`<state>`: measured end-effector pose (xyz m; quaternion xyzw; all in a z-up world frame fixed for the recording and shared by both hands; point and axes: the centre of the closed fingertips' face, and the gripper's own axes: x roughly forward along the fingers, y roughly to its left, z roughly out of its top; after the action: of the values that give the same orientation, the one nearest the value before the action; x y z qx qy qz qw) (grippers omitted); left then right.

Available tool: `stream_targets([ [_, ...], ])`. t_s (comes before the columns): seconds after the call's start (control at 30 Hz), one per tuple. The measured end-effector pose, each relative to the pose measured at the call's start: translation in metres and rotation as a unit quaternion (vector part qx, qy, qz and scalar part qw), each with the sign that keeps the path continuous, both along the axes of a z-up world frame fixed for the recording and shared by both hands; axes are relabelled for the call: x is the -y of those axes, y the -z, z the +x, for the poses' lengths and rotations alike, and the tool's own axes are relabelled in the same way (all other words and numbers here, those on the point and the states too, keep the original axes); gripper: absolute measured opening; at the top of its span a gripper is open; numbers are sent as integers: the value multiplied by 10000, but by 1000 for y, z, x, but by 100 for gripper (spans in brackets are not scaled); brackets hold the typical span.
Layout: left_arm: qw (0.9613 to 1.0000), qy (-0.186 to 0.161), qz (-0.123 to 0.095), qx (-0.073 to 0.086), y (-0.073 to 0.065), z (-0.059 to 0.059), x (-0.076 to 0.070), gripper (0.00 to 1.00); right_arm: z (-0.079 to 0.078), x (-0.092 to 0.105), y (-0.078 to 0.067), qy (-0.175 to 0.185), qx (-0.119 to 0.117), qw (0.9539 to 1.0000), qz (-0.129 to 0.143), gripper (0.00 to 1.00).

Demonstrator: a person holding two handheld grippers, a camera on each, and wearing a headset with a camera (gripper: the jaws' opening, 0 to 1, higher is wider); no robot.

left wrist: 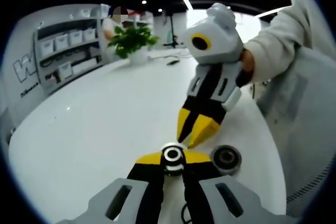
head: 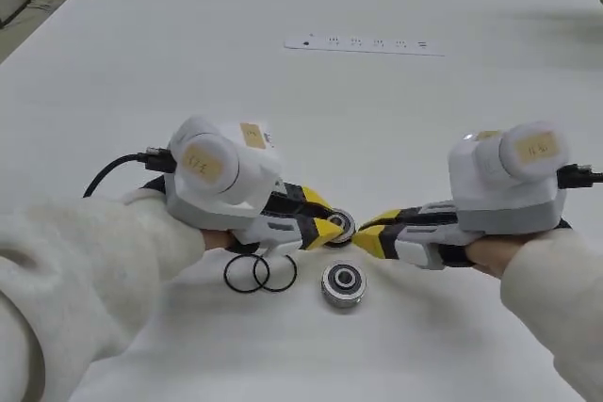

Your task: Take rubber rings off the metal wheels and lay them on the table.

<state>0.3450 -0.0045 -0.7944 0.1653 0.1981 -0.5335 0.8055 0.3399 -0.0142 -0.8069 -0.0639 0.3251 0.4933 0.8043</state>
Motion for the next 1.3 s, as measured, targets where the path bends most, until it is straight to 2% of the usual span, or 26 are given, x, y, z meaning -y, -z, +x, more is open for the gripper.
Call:
stream_targets([
  [0.1, 10000, -3, -8, -2, 0, 0, 0, 14, 1, -3, -1, -61, 83, 9999, 7, 19],
  [0.17, 10000, -5, -11, -2, 0, 0, 0, 14, 1, -6, -1, -162, 222, 9996, -19, 24],
  [0.23, 10000, -8, -19, -2, 0, 0, 0, 14, 1, -8, -1, -266, 349, 9990, -65, 25],
  [0.37, 10000, -12, -29, -4, 0, 0, 0, 14, -1, -13, -1, -385, 539, 9977, -119, 23],
  [0.53, 10000, -18, -30, -1, 0, 0, 0, 14, 1, -11, 1, -391, 510, 9978, -170, 19],
  [0.63, 10000, -22, -35, -2, 0, 0, 0, 14, 0, -10, 0, -488, 635, 9965, -244, 17],
  [0.9, 10000, -49, -59, -23, 0, 1, 0, 14, 0, -8, 2, -477, 578, 9968, -263, 15],
  [0.93, 10000, -51, -61, -25, 1, 1, 0, 14, 0, -7, 3, -486, 588, 9966, -309, 15],
  [0.97, 10000, -55, -65, -29, 1, 1, 0, 14, 2, -2, 7, -496, 670, 9952, -508, 12],
  [1.0, 10000, -59, -67, -33, 1, 1, 0, 14, 3, -2, 7, -495, 697, 9949, -536, 7],
  [1.03, 10000, -60, -68, -34, 1, 1, 0, 14, 6, -1, 5, -396, 635, 9963, -420, 5],
  [1.3, 9999, -72, -71, -38, 1, 1, 0, 14, 4, -2, 6, -366, 623, 9963, -476, 3],
])
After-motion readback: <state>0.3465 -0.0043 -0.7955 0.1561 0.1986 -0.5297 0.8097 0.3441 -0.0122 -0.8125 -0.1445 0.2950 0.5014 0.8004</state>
